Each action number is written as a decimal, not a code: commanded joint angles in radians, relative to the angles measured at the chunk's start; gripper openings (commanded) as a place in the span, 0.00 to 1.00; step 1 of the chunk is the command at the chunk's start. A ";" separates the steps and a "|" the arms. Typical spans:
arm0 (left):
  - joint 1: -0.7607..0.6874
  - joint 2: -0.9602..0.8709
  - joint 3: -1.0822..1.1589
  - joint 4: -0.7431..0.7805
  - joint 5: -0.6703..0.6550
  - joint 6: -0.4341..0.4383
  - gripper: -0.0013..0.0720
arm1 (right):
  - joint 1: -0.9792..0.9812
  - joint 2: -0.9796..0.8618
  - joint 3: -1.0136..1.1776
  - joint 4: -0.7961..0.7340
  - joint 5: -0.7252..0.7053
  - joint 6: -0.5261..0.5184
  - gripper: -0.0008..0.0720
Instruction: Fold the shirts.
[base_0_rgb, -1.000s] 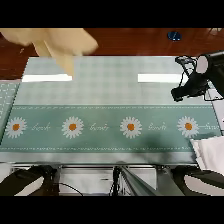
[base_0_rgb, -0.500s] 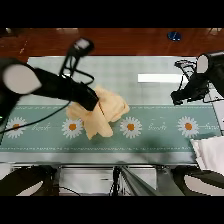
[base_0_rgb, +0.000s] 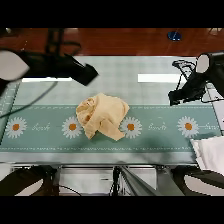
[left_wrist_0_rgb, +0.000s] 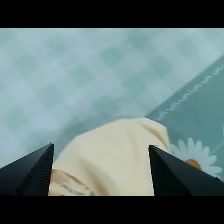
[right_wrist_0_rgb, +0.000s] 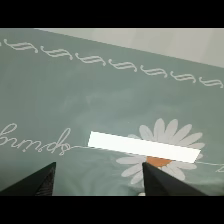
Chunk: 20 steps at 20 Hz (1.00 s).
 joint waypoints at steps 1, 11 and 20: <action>0.206 0.008 0.144 0.124 -0.233 -0.041 0.91 | 0.000 0.000 0.000 0.002 -0.009 -0.005 0.84; 0.734 0.053 -0.674 -0.451 -0.276 0.148 0.95 | 0.000 0.000 0.000 0.008 -0.038 -0.011 0.84; 0.655 -0.115 -0.812 -0.645 -0.075 0.236 0.96 | 0.001 0.000 0.000 0.061 -0.067 -0.011 0.84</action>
